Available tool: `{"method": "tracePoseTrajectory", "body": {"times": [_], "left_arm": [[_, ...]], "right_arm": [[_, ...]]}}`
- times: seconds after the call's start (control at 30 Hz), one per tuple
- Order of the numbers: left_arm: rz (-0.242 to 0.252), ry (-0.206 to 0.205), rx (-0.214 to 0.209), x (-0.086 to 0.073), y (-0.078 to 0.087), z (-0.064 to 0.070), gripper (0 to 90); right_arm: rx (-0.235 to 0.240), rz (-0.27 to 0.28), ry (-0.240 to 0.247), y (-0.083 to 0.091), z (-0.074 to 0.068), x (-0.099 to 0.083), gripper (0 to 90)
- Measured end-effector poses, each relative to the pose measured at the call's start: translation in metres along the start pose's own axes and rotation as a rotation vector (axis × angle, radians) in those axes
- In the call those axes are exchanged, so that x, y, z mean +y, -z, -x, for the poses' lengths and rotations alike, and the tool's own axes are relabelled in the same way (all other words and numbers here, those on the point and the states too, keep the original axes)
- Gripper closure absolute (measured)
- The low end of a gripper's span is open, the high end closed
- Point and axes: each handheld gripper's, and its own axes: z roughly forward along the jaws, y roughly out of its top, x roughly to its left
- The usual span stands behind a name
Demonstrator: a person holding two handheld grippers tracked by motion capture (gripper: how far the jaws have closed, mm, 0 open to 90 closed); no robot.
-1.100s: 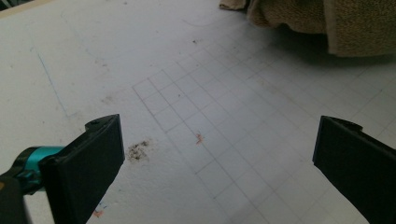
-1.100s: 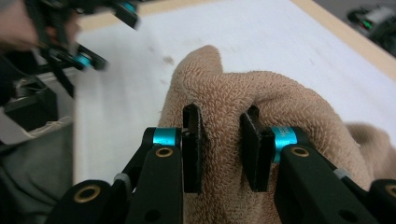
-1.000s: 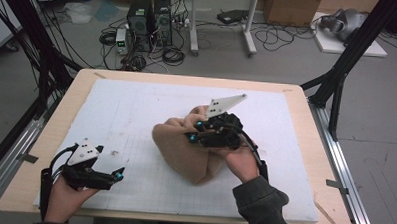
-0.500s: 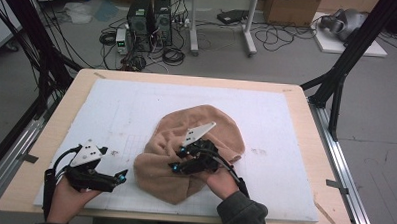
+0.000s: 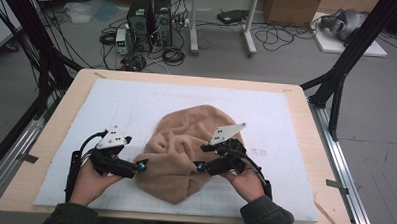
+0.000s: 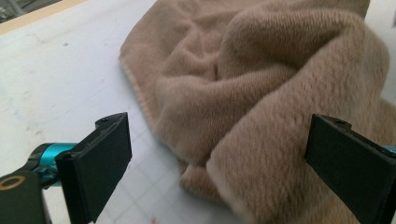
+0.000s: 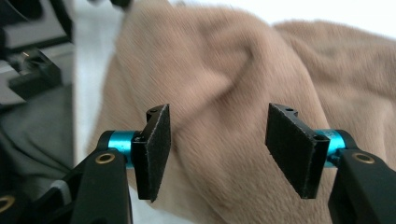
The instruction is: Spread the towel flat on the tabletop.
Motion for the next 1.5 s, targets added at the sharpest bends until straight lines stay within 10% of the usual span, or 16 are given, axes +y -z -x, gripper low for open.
{"method": "tracePoseTrajectory", "body": {"times": [0.3,0.57,1.33,1.5], "left_arm": [[-0.089,-0.038,-0.129,0.001,-0.037,-0.001,43.7],[-0.165,-0.091,-0.162,-0.006,-0.045,0.008,81.0],[-0.095,-0.126,-0.212,-0.046,0.026,0.048,84.4],[-0.049,-0.077,-0.206,-0.031,0.028,0.033,58.9]], "right_arm": [[-0.002,-0.108,-0.053,-0.031,0.016,-0.029,58.8],[0.017,-0.154,-0.022,-0.036,0.014,-0.032,83.5],[0.135,-0.097,0.042,0.012,-0.042,-0.06,89.5],[0.096,-0.044,0.046,0.033,-0.041,-0.055,75.4]]}}
